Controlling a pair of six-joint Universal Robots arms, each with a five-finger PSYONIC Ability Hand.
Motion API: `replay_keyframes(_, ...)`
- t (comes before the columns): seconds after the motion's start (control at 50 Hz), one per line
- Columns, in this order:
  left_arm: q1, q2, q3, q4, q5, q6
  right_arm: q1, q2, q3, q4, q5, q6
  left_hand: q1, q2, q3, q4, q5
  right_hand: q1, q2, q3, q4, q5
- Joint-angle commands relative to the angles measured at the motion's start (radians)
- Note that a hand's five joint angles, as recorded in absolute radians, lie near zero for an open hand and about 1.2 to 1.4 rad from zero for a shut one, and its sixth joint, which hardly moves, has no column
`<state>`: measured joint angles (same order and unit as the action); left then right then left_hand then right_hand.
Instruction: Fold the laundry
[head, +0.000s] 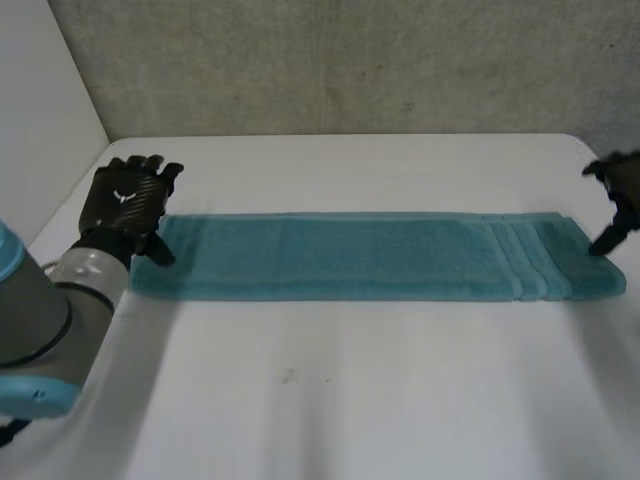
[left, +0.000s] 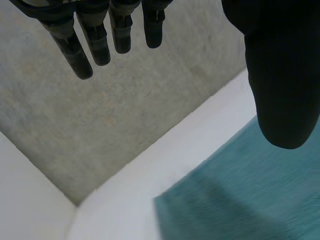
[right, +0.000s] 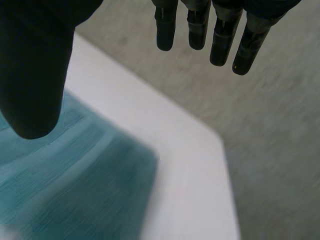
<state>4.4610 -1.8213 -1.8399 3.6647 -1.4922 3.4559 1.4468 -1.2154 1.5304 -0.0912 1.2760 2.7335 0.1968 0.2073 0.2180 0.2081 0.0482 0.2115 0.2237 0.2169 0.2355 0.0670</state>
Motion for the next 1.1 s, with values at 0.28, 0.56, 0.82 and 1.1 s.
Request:
replay_keyframes(0.28,0.007,0.033,-0.079,-0.005,-0.003,-0.228,-0.128,0.200,0.002,-0.051,-0.139,-0.021,-0.022,-0.033,-0.044,-0.034,-0.048,0.355,0.343,0.349,0.331,0.325)
replay_keyframes(0.56,0.001,0.027,-0.091,0.000,-0.003,-0.228,-0.131,0.287,-0.052,-0.056,-0.127,-0.072,-0.022,-0.033,-0.044,-0.034,-0.048,0.440,0.428,0.434,0.416,0.410)
replay_keyframes(0.82,0.001,0.025,-0.093,0.002,-0.003,-0.228,-0.131,0.330,-0.085,-0.054,-0.129,-0.075,-0.021,-0.032,-0.043,-0.033,-0.047,0.757,0.745,0.752,0.733,0.727)
replay_keyframes(1.1,0.006,0.027,-0.094,-0.002,-0.003,-0.228,-0.198,0.330,-0.157,-0.116,0.075,-0.127,-0.021,-0.032,-0.043,-0.033,-0.047,1.185,1.173,1.179,1.161,1.155)
